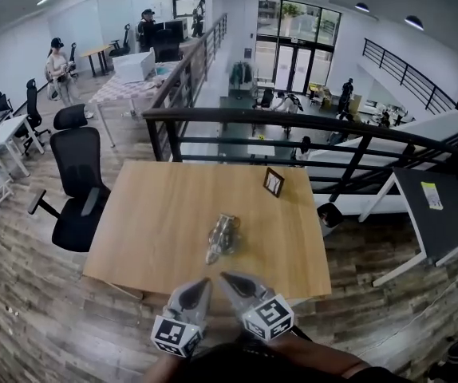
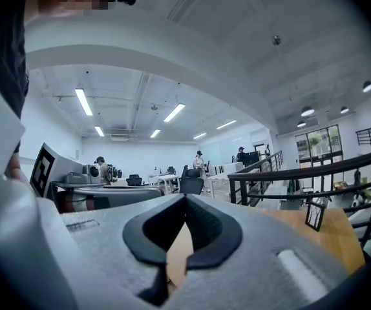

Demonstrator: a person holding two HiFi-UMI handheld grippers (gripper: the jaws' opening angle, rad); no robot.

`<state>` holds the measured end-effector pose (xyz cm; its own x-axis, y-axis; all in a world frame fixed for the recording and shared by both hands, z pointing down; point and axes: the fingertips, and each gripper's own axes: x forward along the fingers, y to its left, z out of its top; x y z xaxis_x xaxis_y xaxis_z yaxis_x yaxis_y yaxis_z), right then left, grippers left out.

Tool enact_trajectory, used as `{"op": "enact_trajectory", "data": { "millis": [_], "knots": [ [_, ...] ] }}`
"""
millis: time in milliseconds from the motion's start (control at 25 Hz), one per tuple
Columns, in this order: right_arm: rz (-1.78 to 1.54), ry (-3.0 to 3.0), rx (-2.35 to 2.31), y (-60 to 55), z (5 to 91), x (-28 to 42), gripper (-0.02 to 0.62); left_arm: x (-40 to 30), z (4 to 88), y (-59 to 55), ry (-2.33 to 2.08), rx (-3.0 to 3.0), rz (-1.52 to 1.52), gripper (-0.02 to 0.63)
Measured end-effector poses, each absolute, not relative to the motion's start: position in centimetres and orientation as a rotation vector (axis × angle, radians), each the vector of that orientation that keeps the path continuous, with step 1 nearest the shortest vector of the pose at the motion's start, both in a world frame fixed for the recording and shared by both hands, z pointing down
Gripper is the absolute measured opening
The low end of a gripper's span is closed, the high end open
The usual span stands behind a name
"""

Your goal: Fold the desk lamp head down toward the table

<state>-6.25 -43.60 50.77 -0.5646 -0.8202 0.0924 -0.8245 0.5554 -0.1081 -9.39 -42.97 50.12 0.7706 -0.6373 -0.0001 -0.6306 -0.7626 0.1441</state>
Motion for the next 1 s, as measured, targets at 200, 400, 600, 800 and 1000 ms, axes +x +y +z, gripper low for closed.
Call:
{"op": "enact_trajectory", "data": {
  "millis": [200, 400, 600, 800, 1000],
  "knots": [
    [0.235, -2.744, 1.472, -37.7, 51.6, -10.5, 0.002, -13.0, 51.0, -37.8, -0.981, 2.823, -0.06, 0.002],
    [0.246, -2.716, 1.526, -33.2, 51.9, -12.1, 0.002, -13.7, 51.1, -33.7, -0.869, 2.812, -0.042, 0.002],
    [0.239, -2.695, 1.585, -30.3, 51.0, -11.6, 0.002, -13.3, 50.2, -31.1, -0.829, 2.858, -0.075, 0.002],
    [0.225, -2.702, 1.593, -28.3, 50.8, -10.9, 0.002, -12.5, 49.6, -29.2, -0.82, 2.876, -0.09, 0.002],
    [0.213, -2.717, 1.572, -25.7, 50.6, -9.1, 0.002, -10.5, 49.3, -26.9, -0.854, 2.875, -0.09, 0.002]
  ]
}}
